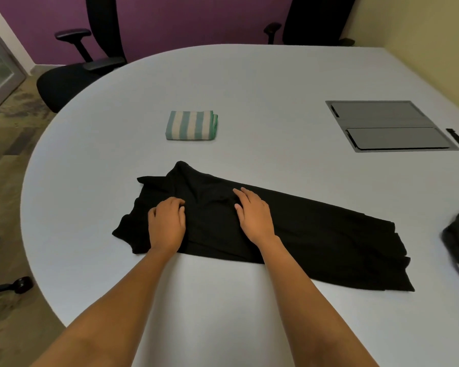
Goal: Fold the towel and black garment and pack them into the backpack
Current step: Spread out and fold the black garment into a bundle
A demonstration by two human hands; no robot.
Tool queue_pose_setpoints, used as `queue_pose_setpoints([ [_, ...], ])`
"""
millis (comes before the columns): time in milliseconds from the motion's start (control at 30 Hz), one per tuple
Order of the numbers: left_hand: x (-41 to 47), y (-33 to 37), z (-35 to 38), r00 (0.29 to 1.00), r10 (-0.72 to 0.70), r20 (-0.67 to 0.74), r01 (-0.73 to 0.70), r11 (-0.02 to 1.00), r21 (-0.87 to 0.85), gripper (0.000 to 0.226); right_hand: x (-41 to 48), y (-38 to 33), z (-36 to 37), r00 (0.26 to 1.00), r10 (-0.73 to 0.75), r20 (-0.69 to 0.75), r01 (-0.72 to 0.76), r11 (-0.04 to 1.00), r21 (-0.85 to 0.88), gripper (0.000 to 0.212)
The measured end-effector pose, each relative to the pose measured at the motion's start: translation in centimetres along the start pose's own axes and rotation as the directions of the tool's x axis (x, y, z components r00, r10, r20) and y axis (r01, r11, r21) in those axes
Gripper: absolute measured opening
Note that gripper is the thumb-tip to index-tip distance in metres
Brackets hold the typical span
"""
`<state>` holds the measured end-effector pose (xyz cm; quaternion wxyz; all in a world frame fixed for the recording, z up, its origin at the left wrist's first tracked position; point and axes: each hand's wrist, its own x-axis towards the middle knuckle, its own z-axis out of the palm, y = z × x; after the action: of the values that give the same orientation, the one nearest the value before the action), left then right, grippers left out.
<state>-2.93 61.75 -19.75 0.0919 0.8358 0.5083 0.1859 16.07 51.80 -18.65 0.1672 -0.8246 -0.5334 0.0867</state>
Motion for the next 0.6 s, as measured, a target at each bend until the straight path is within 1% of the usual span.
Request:
queue_pose_setpoints([
  [33, -0.2, 1.1, 0.2, 0.999, 0.048, -0.008, -0.049, 0.998, -0.036, 0.026, -0.5, 0.6, -0.2, 1.000, 0.026, 0.002, -0.026, 1.000, -0.005, 0.047],
  [100, -0.8, 3.8, 0.7, 0.984, 0.176, 0.028, -0.174, 0.983, -0.056, 0.034, -1.6, 1.8, -0.5, 0.996, 0.083, 0.024, -0.083, 0.996, -0.028, 0.050],
  [167, -1.5, 6.5, 1.5, 0.947, 0.302, 0.110, -0.299, 0.953, -0.043, 0.049, -2.7, 3.1, -0.7, 0.989, 0.137, 0.050, -0.135, 0.990, -0.045, 0.052],
  [200, -1.8, 7.7, 1.9, 0.929, 0.334, 0.162, -0.332, 0.942, -0.040, 0.055, -3.4, 3.9, -0.8, 0.985, 0.160, 0.058, -0.157, 0.986, -0.057, 0.053],
  [233, -2.0, 8.6, 2.3, 0.916, 0.334, 0.223, -0.333, 0.942, -0.041, 0.058, -4.1, 4.8, -0.9, 0.981, 0.182, 0.062, -0.177, 0.981, -0.077, 0.053],
  [300, -2.0, 9.6, 3.2, 0.901, 0.268, 0.342, -0.268, 0.962, -0.049, 0.052, -5.9, 7.1, -1.3, 0.969, 0.239, 0.069, -0.229, 0.964, -0.132, 0.054],
  [333, -1.9, 9.7, 3.6, 0.893, 0.232, 0.387, -0.235, 0.971, -0.041, 0.051, -6.8, 8.3, -1.5, 0.960, 0.270, 0.072, -0.255, 0.953, -0.163, 0.054],
  [400, -1.9, 9.6, 4.0, 0.875, 0.191, 0.446, -0.218, 0.976, 0.011, 0.052, -8.7, 11.0, -2.1, 0.945, 0.323, 0.060, -0.302, 0.926, -0.224, 0.055],
  [500, -1.9, 9.5, 4.2, 0.865, 0.162, 0.474, -0.206, 0.978, 0.043, 0.054, -10.7, 14.8, -3.6, 0.920, 0.391, 0.016, -0.372, 0.886, -0.277, 0.056],
  [533, -2.0, 9.7, 4.3, 0.871, 0.152, 0.466, -0.195, 0.980, 0.044, 0.054, -11.2, 15.8, -4.2, 0.907, 0.421, -0.028, -0.413, 0.872, -0.262, 0.055],
  [600, -2.5, 10.5, 4.5, 0.896, 0.135, 0.423, -0.169, 0.985, 0.045, 0.055, -12.5, 17.7, -5.4, 0.849, 0.491, -0.195, -0.522, 0.836, -0.167, 0.051],
])
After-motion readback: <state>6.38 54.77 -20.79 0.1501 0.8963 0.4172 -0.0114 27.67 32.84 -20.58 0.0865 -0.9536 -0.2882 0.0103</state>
